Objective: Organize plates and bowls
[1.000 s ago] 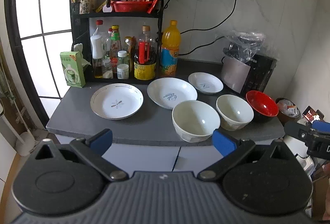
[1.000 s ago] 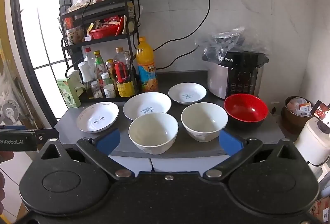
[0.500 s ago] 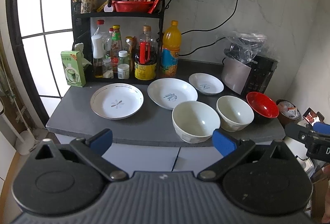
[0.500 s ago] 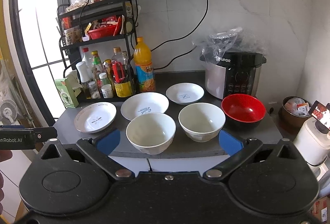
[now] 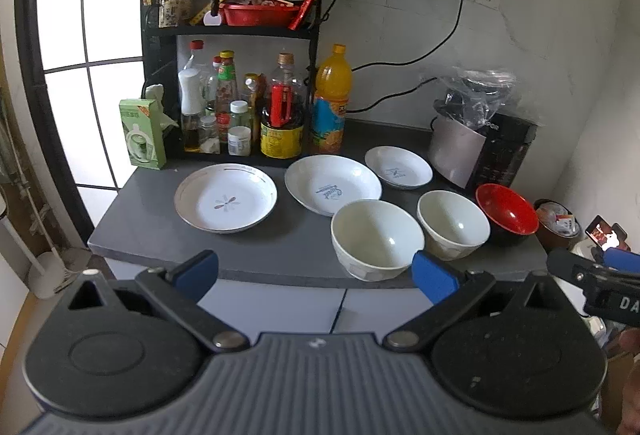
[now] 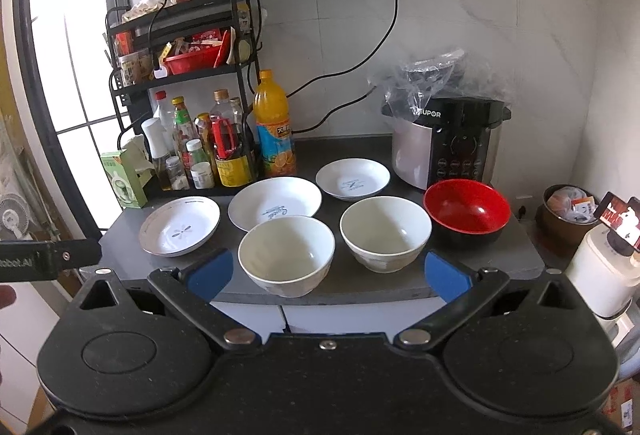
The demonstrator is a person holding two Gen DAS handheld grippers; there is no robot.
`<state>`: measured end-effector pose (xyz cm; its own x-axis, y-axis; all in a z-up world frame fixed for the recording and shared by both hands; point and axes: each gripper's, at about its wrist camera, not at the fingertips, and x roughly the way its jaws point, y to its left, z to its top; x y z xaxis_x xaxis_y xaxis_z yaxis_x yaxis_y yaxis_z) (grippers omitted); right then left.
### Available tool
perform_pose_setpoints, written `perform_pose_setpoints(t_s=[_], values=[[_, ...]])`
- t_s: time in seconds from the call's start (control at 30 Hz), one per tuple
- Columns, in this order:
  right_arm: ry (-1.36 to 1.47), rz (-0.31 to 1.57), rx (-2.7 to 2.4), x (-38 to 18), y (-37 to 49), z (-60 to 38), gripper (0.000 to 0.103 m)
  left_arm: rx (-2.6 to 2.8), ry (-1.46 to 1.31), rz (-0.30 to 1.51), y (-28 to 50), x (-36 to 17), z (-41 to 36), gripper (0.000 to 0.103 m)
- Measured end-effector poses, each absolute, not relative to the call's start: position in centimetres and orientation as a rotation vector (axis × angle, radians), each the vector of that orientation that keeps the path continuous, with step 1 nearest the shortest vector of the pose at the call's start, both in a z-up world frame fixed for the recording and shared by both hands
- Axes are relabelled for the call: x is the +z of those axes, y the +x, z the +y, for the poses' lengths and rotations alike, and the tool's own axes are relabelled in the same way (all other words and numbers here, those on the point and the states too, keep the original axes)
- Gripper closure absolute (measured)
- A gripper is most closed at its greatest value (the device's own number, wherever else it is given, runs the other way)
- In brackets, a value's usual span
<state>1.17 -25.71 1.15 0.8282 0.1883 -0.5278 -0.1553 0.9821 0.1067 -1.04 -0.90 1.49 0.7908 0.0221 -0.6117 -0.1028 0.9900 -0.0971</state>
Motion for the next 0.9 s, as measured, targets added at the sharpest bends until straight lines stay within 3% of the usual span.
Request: perform_pose_setpoints(t_s=[0.9], values=[[0.056, 0.547, 0.167, 1.5, 0.3, -25.9, 0.0, 0.092, -0.116, 0.637, -2.1, 1.6, -1.2, 0.001]])
